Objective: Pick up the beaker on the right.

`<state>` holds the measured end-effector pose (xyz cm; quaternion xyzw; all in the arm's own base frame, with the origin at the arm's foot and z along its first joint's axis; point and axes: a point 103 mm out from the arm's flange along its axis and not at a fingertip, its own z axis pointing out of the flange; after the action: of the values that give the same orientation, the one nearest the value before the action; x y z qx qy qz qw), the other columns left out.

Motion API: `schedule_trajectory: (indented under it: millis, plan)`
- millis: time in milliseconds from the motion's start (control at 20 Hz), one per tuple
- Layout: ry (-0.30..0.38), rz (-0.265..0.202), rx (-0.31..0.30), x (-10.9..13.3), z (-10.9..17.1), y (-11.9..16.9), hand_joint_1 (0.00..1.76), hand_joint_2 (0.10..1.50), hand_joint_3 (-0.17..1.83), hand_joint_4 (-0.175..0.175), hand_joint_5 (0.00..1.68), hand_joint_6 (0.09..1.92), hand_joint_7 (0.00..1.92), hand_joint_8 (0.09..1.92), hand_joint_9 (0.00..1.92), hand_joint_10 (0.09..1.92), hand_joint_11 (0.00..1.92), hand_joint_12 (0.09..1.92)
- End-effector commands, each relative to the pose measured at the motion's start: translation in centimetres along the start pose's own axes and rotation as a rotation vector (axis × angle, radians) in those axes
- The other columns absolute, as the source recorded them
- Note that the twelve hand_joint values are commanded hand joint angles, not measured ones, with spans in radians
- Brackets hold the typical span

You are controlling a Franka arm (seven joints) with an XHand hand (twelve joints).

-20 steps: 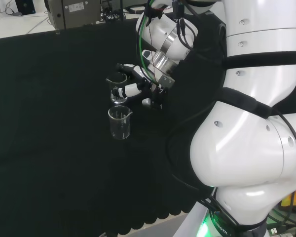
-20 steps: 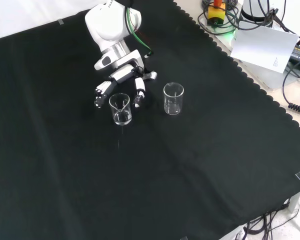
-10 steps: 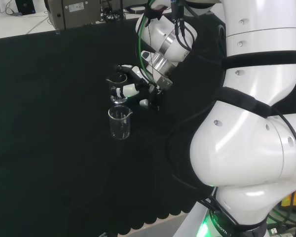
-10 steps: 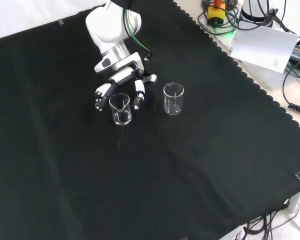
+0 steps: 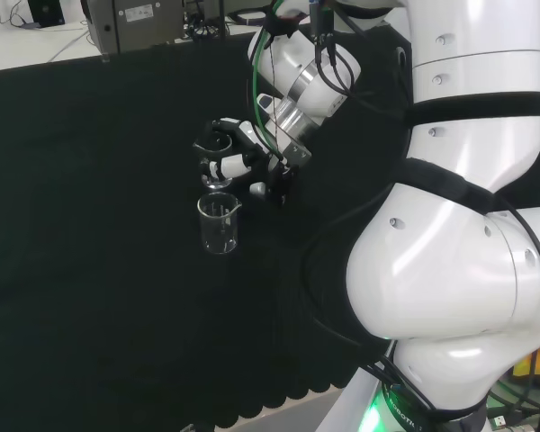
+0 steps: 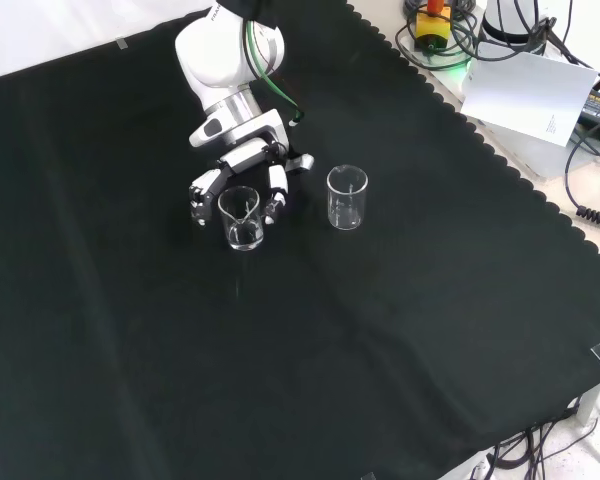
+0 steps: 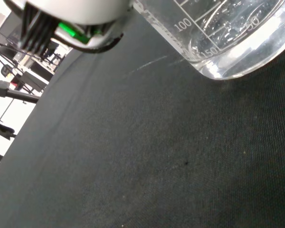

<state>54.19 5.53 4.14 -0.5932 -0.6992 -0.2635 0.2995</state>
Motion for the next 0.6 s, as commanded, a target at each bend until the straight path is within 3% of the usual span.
schedule_trajectory:
  millis: [50,600]
  plan:
    - [0.024,-0.003,-0.006,-0.16,0.30,0.14,0.97,0.51,0.64,-0.046,0.33,0.71,0.26,0.82,0.47,0.66,0.12,1.37]
    - [0.042,-0.005,0.002,-0.34,0.46,0.38,0.96,0.51,0.66,-0.048,0.31,0.73,0.26,0.82,0.45,0.66,0.12,1.37]
